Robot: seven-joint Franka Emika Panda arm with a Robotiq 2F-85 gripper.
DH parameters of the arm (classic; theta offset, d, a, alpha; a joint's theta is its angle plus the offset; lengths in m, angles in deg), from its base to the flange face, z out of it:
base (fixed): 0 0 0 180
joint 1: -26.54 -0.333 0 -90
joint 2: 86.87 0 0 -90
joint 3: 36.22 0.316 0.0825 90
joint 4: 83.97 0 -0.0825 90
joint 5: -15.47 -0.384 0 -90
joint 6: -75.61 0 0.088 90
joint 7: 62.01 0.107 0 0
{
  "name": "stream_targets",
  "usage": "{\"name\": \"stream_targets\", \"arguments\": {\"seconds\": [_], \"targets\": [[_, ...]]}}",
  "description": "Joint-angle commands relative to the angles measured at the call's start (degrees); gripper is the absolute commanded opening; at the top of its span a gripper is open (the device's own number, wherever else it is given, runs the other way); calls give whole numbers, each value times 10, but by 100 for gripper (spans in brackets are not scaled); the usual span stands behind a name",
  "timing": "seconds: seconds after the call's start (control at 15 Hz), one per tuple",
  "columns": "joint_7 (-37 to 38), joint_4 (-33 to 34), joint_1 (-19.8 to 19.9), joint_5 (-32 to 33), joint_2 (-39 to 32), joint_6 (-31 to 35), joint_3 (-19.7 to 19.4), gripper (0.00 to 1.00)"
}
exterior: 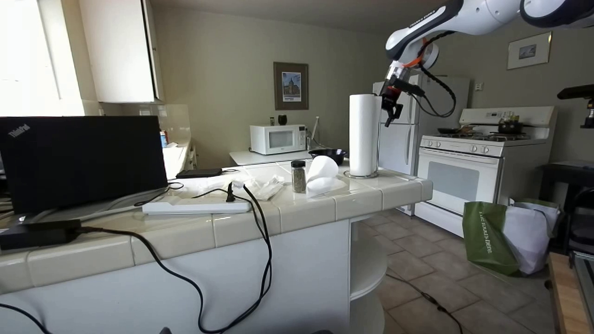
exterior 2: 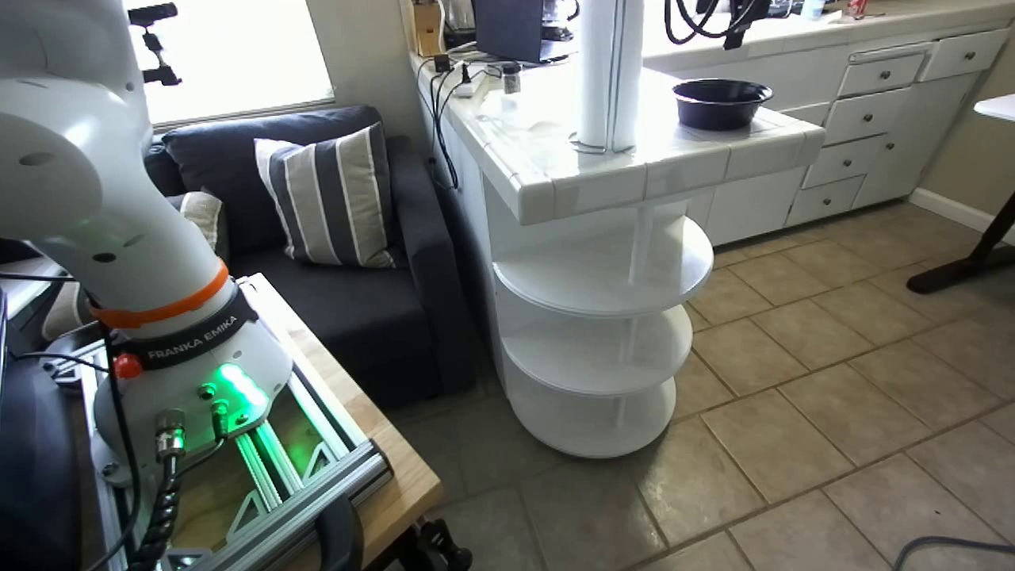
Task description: Move the black bowl to the shelf below the counter
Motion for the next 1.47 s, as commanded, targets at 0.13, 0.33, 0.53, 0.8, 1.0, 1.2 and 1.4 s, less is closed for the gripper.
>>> {"name": "stream_targets", "arguments": {"seconds": [0.13, 0.33, 0.53, 0.8, 1.0, 1.2, 1.4], "targets": [[131, 25, -16, 14, -53, 117, 18, 100], [166, 33, -28, 36, -93, 187, 24, 100], [162, 51, -21, 41, -129, 191, 37, 100], [135, 86, -1, 44, -155, 125, 50, 100], [107, 118, 16, 34, -171, 86, 62, 100], [94, 151, 28, 29, -186, 51, 73, 100], [70, 181, 40, 25, -202, 23, 86, 100]]}}
